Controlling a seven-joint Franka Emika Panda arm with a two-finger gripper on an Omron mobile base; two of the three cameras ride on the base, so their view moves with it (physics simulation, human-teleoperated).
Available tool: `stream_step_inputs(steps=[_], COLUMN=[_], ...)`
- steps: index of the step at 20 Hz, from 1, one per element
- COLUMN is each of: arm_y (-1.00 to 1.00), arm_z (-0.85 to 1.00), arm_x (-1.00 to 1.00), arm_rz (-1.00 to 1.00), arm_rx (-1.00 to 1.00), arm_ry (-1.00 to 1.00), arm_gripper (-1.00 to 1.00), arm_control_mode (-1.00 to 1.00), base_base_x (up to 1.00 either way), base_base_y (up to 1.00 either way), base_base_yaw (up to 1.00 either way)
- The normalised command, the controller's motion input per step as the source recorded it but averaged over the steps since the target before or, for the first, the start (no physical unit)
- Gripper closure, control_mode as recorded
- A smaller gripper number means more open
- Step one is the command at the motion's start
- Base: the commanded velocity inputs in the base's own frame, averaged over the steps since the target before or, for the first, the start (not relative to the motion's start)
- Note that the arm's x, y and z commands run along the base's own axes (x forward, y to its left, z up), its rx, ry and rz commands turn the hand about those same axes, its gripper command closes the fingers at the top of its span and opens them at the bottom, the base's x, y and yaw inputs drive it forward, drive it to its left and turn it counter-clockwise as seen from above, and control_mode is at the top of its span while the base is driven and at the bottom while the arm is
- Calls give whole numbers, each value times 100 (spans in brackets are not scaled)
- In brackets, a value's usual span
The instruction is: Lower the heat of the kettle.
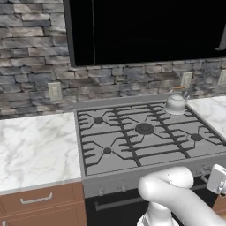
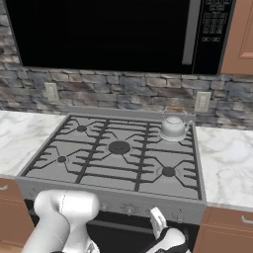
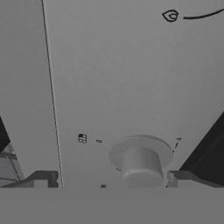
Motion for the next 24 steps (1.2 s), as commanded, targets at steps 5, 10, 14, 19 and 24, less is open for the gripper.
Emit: stream_step_inputs(steps=[5,10,14,19,24], arm_y=[-16,-12,-20,-22,-4], arm_z=[-38,-12,-24,-32,-19], arm_x=[0,0,-3,-17,0], arm_rz=[0,0,0,0,0], arm_rx=[0,0,0,0,0], arm_ry=[-2,6,5,0,-3], arm_gripper=[-100,-100,-100,-100,-100], arm_control_mode=[-100,-100,-100,-100,-100], base_base_x=[0,0,0,0,0], base_base_y=[0,0,0,0,0], base_base_yaw=[0,0,0,0,0])
